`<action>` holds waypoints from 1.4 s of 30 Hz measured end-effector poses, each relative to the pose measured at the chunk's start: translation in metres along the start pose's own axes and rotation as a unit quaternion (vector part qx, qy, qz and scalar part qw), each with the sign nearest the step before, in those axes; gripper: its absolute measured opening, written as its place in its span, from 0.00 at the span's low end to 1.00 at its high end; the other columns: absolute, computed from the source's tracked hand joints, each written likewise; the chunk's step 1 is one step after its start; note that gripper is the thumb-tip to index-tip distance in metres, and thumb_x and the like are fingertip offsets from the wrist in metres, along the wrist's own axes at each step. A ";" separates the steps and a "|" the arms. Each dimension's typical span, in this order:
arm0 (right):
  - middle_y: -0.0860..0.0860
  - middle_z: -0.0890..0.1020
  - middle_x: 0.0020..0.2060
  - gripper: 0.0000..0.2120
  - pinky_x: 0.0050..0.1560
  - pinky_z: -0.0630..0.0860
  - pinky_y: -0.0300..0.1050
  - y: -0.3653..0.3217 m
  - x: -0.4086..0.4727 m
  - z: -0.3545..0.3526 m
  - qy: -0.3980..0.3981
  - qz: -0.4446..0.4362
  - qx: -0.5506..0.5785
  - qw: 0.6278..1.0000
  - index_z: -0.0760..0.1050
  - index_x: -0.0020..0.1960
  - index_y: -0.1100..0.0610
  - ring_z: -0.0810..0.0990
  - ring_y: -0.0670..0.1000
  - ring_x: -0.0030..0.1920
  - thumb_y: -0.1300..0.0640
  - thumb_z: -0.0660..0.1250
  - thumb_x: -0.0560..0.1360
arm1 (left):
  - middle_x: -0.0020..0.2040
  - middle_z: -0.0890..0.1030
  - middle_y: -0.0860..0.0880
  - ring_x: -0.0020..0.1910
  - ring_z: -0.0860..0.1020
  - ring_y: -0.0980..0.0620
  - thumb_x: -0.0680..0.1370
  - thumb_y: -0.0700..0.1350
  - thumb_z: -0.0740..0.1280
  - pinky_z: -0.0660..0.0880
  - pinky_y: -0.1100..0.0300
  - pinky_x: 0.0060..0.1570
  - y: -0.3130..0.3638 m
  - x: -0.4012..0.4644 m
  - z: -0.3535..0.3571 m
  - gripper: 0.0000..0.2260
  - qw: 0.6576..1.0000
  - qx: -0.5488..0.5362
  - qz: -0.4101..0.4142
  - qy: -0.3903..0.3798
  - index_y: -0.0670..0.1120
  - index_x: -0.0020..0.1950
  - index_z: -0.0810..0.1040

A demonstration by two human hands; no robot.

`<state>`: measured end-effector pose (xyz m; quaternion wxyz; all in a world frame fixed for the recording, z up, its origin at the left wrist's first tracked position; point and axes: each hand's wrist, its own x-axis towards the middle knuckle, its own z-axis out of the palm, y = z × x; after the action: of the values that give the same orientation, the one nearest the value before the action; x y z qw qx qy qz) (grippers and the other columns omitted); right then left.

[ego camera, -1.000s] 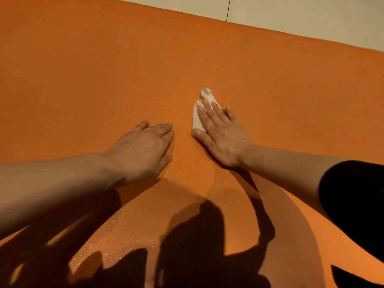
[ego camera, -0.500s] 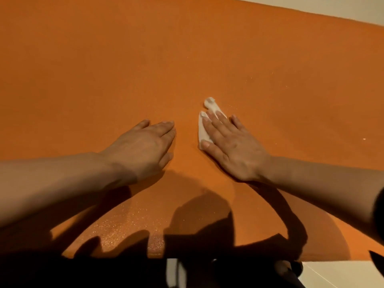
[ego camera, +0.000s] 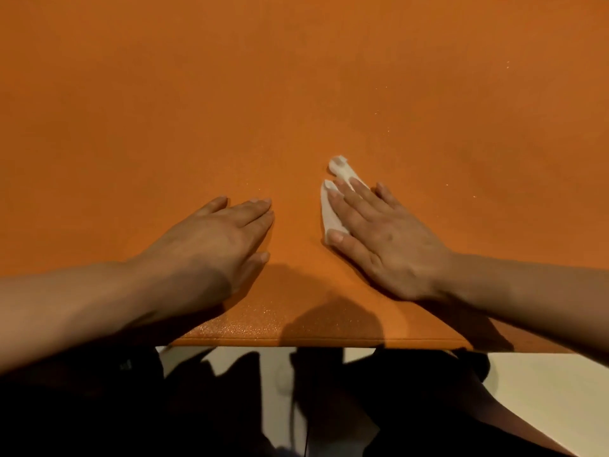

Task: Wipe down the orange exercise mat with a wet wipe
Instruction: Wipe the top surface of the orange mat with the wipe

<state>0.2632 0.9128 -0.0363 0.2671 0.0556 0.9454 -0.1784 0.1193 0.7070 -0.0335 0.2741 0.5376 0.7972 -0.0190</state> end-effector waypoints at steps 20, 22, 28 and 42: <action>0.61 0.65 0.73 0.39 0.76 0.48 0.57 -0.053 -0.032 0.029 0.046 -0.158 -0.061 0.985 0.62 0.75 0.64 0.61 0.60 0.74 0.36 0.37 0.80 | 0.78 0.58 0.46 0.76 0.59 0.50 0.79 0.56 0.61 0.48 0.56 0.73 0.006 -0.025 0.005 0.30 0.999 0.011 0.052 0.011 0.44 0.77 0.60; 0.57 0.55 0.77 0.37 0.77 0.41 0.56 -0.041 -0.031 0.022 0.021 -0.172 -0.070 0.982 0.52 0.79 0.59 0.51 0.55 0.78 0.36 0.36 0.80 | 0.78 0.59 0.46 0.76 0.59 0.50 0.78 0.56 0.61 0.48 0.56 0.73 0.006 -0.027 0.006 0.30 0.998 0.014 0.059 0.012 0.44 0.77 0.61; 0.62 0.60 0.75 0.36 0.74 0.52 0.59 -0.021 -0.070 0.033 0.049 -0.107 -0.076 0.990 0.57 0.77 0.64 0.56 0.62 0.76 0.38 0.41 0.82 | 0.79 0.54 0.50 0.77 0.55 0.53 0.79 0.57 0.58 0.41 0.61 0.70 0.005 -0.029 0.005 0.30 0.997 0.012 0.071 0.007 0.47 0.78 0.57; 0.60 0.62 0.75 0.35 0.74 0.54 0.59 -0.007 -0.107 0.049 0.087 -0.159 -0.155 0.971 0.56 0.77 0.62 0.58 0.60 0.76 0.37 0.44 0.81 | 0.74 0.66 0.44 0.73 0.66 0.48 0.76 0.53 0.65 0.53 0.52 0.71 0.033 -0.015 0.008 0.29 0.989 0.059 0.133 0.038 0.42 0.74 0.68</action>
<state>0.3770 0.8867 -0.0170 0.1570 -0.1217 0.9779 -0.0645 0.1551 0.7052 -0.0249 0.2109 0.6548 0.7257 -0.0088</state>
